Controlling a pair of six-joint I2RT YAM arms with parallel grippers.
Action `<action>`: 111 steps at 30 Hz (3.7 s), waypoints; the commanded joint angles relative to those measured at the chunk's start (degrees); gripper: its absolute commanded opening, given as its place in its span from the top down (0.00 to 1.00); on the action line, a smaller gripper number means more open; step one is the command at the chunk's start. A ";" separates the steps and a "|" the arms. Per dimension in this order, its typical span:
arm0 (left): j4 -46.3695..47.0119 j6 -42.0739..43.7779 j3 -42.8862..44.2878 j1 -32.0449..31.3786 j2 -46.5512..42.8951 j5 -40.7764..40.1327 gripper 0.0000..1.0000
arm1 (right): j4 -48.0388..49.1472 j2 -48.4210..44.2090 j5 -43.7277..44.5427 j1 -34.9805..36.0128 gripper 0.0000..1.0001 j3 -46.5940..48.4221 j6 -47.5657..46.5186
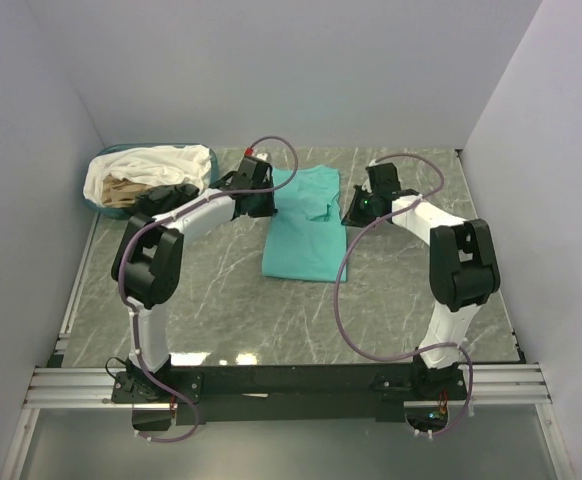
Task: Fold and stack the t-shirts
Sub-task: Fold the tshirt
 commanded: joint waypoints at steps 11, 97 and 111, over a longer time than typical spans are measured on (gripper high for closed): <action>1.89 -2.11 -2.98 3.37 -0.58 0.10 0.93 | 3.27 0.72 -5.52 0.12 1.00 2.36 -1.26; 9.01 -25.49 -53.27 -17.72 -49.17 2.47 0.99 | -16.07 -58.77 7.15 17.52 1.00 -36.49 4.55; 7.25 -22.50 -40.08 -9.82 -48.04 -1.66 0.99 | -3.77 -46.83 -13.91 7.86 1.00 -21.11 0.76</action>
